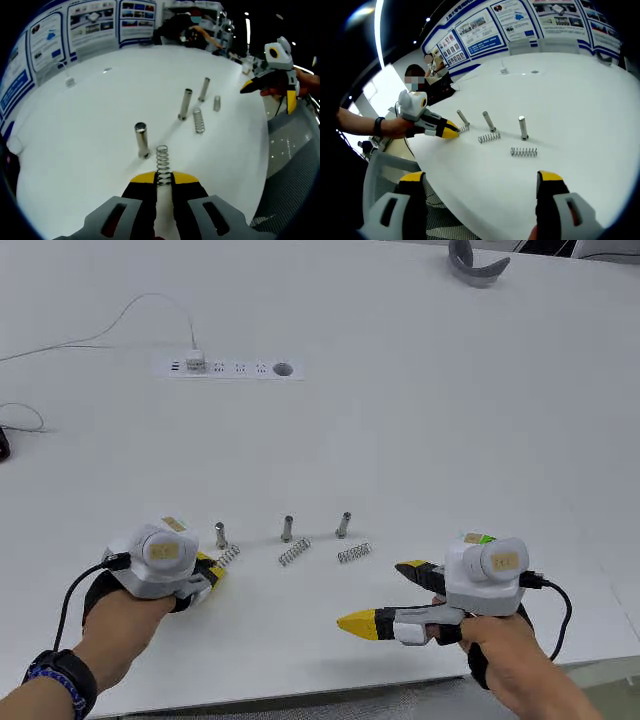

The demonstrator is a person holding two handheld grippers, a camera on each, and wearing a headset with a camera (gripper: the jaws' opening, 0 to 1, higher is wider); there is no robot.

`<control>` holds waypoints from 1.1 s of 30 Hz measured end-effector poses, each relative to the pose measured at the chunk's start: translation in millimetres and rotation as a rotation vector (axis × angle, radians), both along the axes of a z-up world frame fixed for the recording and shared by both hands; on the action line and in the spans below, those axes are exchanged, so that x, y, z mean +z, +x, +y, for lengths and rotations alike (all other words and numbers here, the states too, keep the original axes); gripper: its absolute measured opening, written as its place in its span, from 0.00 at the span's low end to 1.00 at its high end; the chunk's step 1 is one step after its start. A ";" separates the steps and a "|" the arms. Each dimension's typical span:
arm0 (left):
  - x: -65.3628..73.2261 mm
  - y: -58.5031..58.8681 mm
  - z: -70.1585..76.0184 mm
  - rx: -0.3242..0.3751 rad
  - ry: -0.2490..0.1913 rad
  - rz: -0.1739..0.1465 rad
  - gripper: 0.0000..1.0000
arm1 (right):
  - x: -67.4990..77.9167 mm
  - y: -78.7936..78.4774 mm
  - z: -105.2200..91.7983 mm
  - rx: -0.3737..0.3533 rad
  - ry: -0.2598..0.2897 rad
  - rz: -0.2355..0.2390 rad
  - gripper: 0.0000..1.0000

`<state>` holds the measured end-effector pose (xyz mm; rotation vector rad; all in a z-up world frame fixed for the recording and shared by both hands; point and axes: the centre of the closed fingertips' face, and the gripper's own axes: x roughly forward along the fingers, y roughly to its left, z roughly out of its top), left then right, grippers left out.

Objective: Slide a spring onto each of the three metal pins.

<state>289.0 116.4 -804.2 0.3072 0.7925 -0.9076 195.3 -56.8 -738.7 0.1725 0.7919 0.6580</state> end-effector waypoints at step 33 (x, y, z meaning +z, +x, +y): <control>48.8 -26.4 4.0 -0.054 -0.043 -0.057 0.10 | 7.9 3.4 21.8 0.043 0.067 -0.009 0.89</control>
